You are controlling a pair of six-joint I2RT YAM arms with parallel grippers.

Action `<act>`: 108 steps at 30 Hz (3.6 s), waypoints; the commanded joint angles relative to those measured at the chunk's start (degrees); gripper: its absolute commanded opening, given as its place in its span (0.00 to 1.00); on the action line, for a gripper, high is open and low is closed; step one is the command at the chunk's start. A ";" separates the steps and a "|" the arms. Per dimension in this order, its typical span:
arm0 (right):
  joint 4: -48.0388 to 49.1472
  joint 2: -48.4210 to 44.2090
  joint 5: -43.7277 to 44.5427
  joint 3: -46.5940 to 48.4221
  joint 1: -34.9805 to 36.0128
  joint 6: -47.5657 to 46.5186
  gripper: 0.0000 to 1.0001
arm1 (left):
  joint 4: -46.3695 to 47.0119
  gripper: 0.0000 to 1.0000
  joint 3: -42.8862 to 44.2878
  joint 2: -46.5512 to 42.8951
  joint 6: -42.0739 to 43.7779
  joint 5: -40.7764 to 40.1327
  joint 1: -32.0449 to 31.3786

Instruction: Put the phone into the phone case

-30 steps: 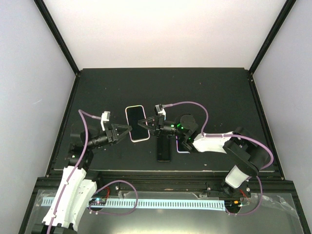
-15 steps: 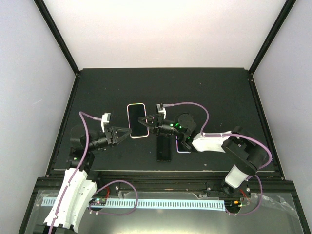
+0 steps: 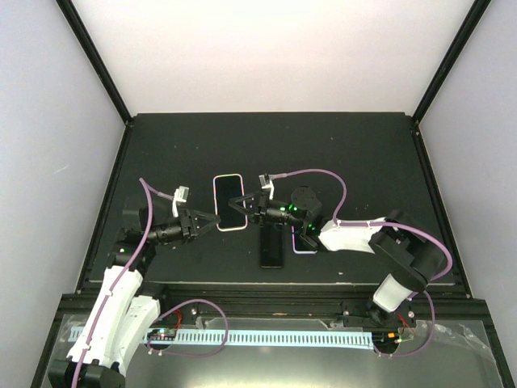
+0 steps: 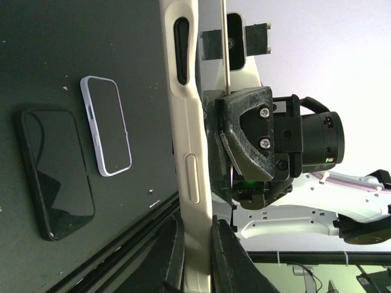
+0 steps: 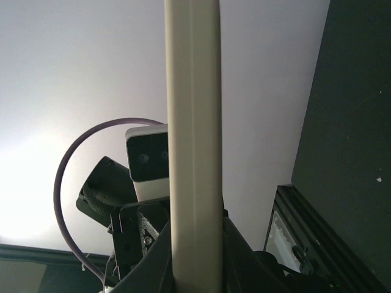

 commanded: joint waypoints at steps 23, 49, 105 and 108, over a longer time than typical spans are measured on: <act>0.58 -2.49 -7.57 -1.09 0.81 -5.20 0.15 | 5.40 0.31 2.47 6.00 4.41 -6.94 0.07; -13.26 1.50 -4.11 -1.98 -4.26 -17.18 0.52 | 7.66 0.02 -0.25 21.19 9.57 -16.09 0.03; -98.82 -58.21 31.02 18.31 -8.71 -55.09 1.00 | -23.75 0.99 23.48 -3.91 25.04 -20.55 -0.02; -98.56 -58.85 29.36 17.57 -8.78 -55.24 1.00 | -23.31 0.99 24.61 -5.91 24.29 -17.51 0.01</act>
